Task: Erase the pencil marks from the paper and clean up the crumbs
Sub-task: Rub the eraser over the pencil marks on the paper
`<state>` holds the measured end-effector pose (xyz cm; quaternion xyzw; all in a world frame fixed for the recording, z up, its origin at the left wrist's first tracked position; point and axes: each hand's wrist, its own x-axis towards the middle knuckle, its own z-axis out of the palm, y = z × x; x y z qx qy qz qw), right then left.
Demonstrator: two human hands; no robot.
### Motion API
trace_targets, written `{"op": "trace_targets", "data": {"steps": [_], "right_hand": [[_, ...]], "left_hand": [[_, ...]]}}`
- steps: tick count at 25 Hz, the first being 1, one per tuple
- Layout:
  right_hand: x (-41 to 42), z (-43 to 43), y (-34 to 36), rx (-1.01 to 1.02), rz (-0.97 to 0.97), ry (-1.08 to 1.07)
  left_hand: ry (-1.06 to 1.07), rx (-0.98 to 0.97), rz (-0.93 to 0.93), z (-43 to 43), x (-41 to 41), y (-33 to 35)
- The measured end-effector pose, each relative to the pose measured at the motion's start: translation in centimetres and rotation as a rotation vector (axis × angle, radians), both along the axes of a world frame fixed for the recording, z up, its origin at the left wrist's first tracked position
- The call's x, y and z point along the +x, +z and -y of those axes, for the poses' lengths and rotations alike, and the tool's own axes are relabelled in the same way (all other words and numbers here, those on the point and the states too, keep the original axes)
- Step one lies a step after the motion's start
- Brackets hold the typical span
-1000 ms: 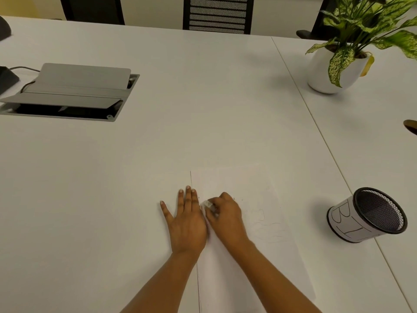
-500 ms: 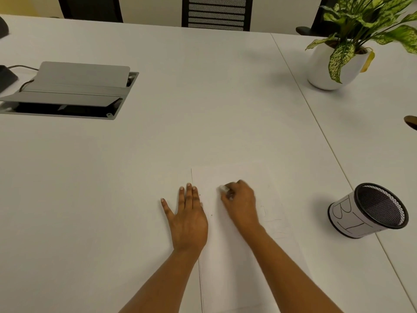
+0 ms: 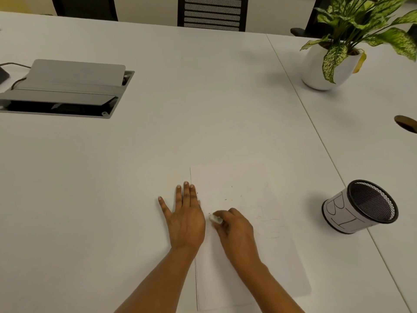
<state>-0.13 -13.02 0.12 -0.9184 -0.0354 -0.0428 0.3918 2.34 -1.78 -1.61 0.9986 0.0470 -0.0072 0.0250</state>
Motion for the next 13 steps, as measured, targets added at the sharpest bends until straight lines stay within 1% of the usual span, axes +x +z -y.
{"op": "trace_targets", "data": {"steps": [2,4,5,6,8,9,10,13], "right_hand": [[0.0,0.2,-0.1,0.033,-0.008,-0.032],[0.8,0.6,0.1,0.072,-0.028,-0.078],[1.3,0.8,0.2,0.08,-0.038,-0.106],[1.9,1.0,0.2,0.085,-0.052,-0.13],[2.5,1.5,0.2,0.073,-0.085,-0.149],[2.6,1.6,0.2,0.064,-0.1,-0.146],[2.6,1.7,0.1,0.056,-0.112,-0.142],[2.5,1.7,0.1,0.026,-0.132,-0.121]], "left_hand": [[-0.003,-0.054,0.04,0.0,0.0,-0.4],[0.001,-0.184,0.103,-0.2,0.0,-0.9],[-0.037,-0.235,0.125,-0.5,0.1,-1.2],[-0.115,-0.288,0.106,-1.1,0.3,-1.3],[-0.286,-0.379,-0.043,-2.2,0.4,-0.8],[-0.332,-0.403,-0.112,-2.7,0.5,-0.3],[-0.348,-0.408,-0.148,-3.0,0.6,0.1],[-0.367,-0.391,-0.176,-2.7,0.8,0.2]]}}
